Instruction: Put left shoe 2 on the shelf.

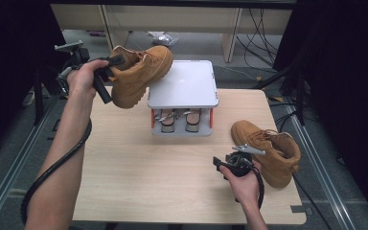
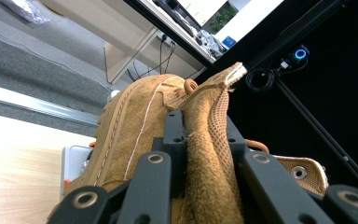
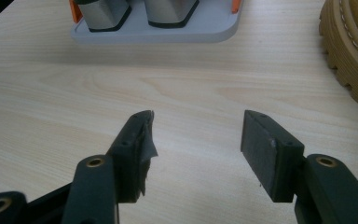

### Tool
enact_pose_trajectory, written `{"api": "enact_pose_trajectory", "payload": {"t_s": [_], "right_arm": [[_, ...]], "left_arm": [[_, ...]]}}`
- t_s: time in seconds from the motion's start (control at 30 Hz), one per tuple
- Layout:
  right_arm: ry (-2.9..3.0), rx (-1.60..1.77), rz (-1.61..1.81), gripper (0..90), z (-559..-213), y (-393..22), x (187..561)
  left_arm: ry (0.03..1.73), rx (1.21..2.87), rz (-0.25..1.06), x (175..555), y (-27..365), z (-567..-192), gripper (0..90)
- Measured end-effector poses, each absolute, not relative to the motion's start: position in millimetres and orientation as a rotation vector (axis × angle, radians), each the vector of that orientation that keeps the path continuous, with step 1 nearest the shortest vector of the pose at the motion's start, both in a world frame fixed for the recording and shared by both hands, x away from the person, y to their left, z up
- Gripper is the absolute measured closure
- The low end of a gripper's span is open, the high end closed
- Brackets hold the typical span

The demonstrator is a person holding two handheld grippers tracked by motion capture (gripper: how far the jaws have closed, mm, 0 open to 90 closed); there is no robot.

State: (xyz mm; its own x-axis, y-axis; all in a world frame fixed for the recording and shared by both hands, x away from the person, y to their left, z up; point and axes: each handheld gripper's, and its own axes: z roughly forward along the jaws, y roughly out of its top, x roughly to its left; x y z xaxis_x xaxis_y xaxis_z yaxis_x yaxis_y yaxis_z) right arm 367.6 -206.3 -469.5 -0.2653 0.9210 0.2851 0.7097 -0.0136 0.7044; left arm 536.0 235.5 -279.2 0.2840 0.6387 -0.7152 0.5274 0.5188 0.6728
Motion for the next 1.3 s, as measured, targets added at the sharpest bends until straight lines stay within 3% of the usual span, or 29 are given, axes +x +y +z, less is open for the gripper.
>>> {"api": "enact_pose_trajectory", "payload": {"t_s": [1.3], "right_arm": [[2.009,1.693,1.167,44.8,-472.1,-208.7,369.1]], "left_arm": [[1.386,1.168,0.069,561.2,186.4,-279.7,77.4]]}}
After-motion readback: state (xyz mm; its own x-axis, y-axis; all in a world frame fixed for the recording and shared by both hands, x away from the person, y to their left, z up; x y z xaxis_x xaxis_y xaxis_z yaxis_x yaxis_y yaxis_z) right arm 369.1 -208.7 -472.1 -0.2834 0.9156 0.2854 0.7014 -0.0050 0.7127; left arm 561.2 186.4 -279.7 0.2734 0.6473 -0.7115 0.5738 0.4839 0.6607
